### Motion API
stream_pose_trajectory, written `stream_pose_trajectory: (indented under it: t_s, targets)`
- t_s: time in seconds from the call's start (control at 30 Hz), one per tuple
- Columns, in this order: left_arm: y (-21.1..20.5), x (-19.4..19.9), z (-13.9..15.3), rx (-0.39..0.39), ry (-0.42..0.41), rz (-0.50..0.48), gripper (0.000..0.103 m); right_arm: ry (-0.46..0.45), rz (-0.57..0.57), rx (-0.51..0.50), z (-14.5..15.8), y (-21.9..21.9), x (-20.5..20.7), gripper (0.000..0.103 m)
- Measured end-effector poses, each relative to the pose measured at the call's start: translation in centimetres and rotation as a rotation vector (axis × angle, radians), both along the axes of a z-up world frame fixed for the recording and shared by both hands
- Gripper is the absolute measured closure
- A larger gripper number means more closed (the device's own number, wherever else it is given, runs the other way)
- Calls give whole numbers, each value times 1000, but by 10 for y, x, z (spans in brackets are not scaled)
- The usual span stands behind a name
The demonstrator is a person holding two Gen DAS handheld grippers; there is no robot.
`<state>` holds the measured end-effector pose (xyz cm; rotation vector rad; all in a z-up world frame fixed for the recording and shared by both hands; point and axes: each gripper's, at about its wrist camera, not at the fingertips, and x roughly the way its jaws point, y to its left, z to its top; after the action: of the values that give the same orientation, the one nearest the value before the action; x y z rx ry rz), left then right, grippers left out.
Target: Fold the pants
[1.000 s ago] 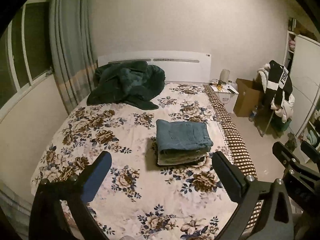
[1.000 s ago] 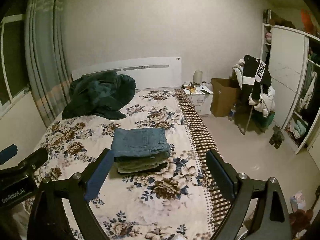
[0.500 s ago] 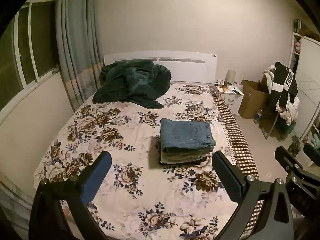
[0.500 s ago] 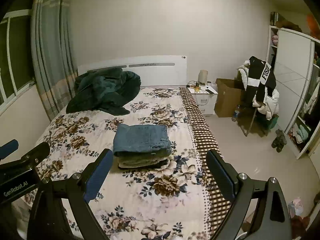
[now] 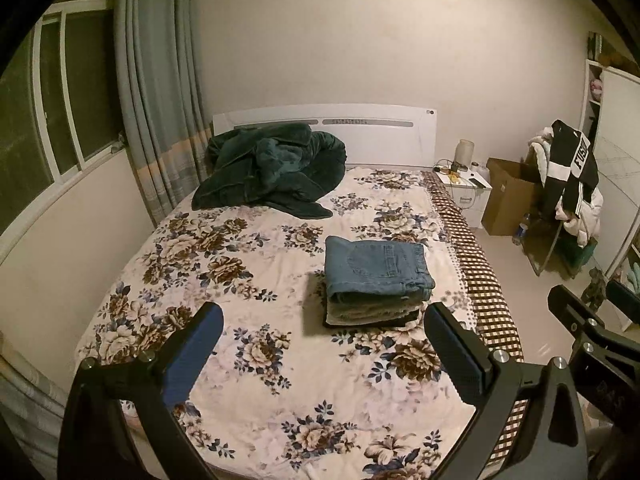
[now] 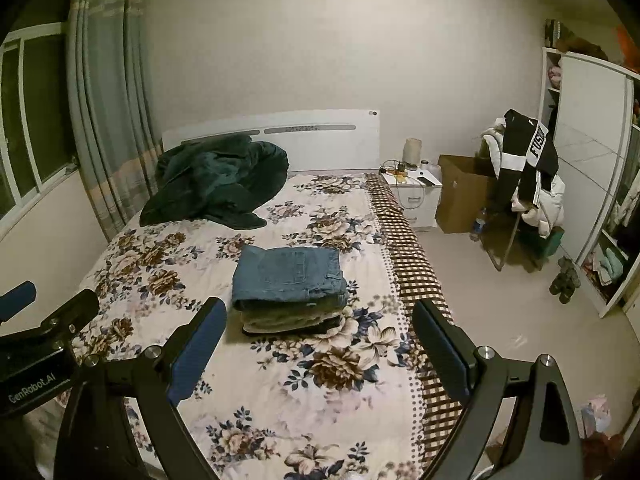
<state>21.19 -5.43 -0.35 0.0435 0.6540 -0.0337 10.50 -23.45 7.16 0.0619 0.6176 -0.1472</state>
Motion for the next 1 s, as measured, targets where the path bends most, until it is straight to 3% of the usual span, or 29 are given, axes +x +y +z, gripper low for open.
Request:
stream_pose_trajectory:
  t_s: [1.0]
  targets:
    - [4,-12,-3,-5,1,19,0,22,21,14,-18,3,-4,7]
